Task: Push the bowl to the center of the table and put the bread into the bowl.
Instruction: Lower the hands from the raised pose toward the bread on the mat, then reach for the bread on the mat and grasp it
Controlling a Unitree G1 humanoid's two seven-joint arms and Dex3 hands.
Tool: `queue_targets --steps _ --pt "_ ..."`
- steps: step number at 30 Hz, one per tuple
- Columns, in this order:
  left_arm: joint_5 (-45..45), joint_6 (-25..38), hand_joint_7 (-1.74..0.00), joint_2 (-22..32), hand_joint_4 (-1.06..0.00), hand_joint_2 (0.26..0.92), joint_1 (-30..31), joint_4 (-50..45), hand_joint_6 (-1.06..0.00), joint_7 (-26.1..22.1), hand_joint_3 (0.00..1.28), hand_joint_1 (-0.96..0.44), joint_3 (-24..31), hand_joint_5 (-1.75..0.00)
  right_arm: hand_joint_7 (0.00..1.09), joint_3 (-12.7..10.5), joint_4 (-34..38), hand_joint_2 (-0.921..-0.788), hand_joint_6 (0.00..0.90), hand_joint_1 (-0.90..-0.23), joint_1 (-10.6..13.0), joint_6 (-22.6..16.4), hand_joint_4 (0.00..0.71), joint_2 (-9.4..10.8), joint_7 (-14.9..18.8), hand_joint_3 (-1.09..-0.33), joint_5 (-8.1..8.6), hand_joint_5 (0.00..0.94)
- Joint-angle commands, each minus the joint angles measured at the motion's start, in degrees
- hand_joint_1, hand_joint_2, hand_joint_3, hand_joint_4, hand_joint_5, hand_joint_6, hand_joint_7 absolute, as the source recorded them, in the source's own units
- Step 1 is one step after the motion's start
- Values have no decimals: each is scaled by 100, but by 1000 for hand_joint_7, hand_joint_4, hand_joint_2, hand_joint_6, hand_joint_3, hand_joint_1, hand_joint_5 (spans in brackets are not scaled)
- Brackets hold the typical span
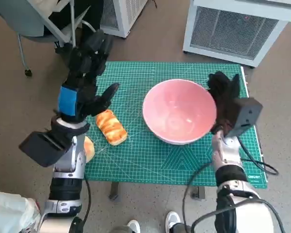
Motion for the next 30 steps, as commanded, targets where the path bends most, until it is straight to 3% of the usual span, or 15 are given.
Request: queue_targets --steps 1,9,17,21,25,30 --pt "-24 76 -386 69 -274 921 114 -235 -165 62 336 -530 56 -3 417 -97 143 -921 121 -478 -101 270 250 129 -14 -883 95 7" --pt "98 70 -361 156 -277 921 220 -329 -183 135 337 -525 73 -4 407 -80 163 -921 137 -475 -275 476 252 119 -43 -875 3 6" --pt "533 -129 -311 729 -284 921 214 -99 -207 -49 350 -524 61 -5 388 48 17 -921 131 -480 -373 220 249 -137 46 -877 -114 3" --pt "887 -258 -306 1308 -304 921 132 142 -216 -315 365 -534 8 -14 384 173 -166 -921 126 -487 -399 -210 242 -253 123 -874 -171 1" --pt "1113 -347 -308 1899 -332 921 -61 524 -239 -732 362 -544 -131 -24 385 341 -465 -921 119 -517 -358 -949 240 -427 365 -855 -231 1" --pt "1454 -644 -306 2513 -372 921 -427 1123 -280 -1321 273 -544 -469 -32 433 448 -1174 -921 100 -547 -270 -1979 272 -648 1281 -835 45 10"
